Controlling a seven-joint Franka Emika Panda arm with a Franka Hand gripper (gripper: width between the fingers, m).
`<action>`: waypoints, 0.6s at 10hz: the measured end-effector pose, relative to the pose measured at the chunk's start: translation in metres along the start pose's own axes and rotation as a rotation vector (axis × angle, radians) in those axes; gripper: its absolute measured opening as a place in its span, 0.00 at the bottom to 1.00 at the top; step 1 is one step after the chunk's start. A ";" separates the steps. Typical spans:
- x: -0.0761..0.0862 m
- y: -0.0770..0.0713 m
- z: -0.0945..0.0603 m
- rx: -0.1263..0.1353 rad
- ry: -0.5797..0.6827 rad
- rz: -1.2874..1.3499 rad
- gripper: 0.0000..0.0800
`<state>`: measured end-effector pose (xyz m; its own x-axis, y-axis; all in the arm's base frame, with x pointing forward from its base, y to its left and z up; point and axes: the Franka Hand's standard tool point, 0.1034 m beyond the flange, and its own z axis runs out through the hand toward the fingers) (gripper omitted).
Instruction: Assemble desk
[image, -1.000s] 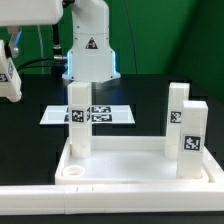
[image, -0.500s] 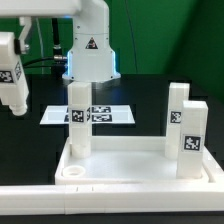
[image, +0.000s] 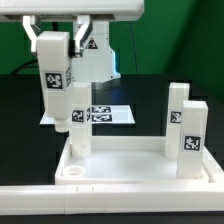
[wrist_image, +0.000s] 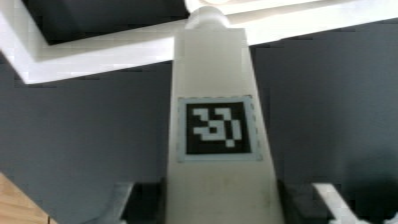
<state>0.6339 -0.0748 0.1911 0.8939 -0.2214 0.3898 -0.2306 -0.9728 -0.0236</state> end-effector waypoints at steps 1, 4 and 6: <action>0.000 -0.001 0.000 0.001 0.000 -0.001 0.36; -0.009 -0.012 0.012 -0.020 0.083 -0.012 0.36; -0.004 -0.013 0.013 -0.019 0.089 -0.007 0.36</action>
Offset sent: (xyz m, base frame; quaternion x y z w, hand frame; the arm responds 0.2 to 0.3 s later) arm 0.0026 0.0206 -0.0149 -0.0169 0.1098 0.0283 0.9934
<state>0.6378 -0.0623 0.1776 0.8578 -0.2067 0.4706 -0.2323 -0.9726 -0.0037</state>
